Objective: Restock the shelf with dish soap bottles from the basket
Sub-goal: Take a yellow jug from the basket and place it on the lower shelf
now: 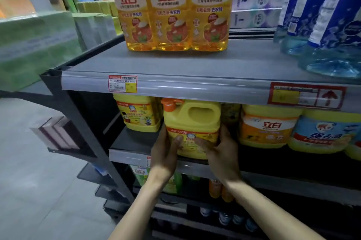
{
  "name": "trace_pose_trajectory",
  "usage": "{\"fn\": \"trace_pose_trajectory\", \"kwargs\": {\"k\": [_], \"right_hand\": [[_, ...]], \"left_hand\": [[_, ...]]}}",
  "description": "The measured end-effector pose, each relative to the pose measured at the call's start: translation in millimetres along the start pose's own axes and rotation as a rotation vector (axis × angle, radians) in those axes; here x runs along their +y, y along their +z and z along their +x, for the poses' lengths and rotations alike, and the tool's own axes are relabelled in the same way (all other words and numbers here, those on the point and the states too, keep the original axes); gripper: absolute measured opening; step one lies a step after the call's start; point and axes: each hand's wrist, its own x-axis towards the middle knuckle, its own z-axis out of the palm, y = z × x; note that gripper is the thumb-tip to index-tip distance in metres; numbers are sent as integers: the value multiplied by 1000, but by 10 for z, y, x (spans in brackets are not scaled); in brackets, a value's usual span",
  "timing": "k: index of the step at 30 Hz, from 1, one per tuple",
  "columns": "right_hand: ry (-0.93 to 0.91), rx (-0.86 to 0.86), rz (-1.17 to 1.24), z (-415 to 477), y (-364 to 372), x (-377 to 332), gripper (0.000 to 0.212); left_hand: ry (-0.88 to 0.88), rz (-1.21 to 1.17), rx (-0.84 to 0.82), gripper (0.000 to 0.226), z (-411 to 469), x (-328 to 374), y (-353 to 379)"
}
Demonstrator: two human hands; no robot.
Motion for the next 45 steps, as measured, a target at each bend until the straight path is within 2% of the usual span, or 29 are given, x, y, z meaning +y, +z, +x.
{"fn": "trace_pose_trajectory", "kwargs": {"k": [3,6,11,14,17,24,29,37,41,45], "right_hand": [[27,1,-39,-37,-8,-14,76],[76,-30,-52,-142,-34,68,69],[178,-175,-81,-434,-146,241,75],[209,-221,-81,-518,-169,243,82],[226,-230,-93,-513,-135,204,85],[163,-253,-326,-413,-56,110,89],[131,-308,-415,-234,72,37,95],[108,-349,-393,7,352,-24,93],[137,-339,-398,97,485,-31,95],[163,-329,-389,174,556,-39,94]], "left_hand": [[-46,-10,-7,58,29,-46,-25],[-60,78,-48,58,16,-78,-57],[-72,117,-51,52,-274,-173,-171],[-89,166,-38,74,-372,-155,-233],[-97,169,-53,75,-373,-151,-243],[-149,146,-51,67,-304,-194,-166],[-192,342,-84,74,-106,-217,-161],[-109,347,-40,66,196,-232,-260],[-132,392,-11,62,363,-319,-281],[-193,451,-15,75,424,-403,-234]]}}
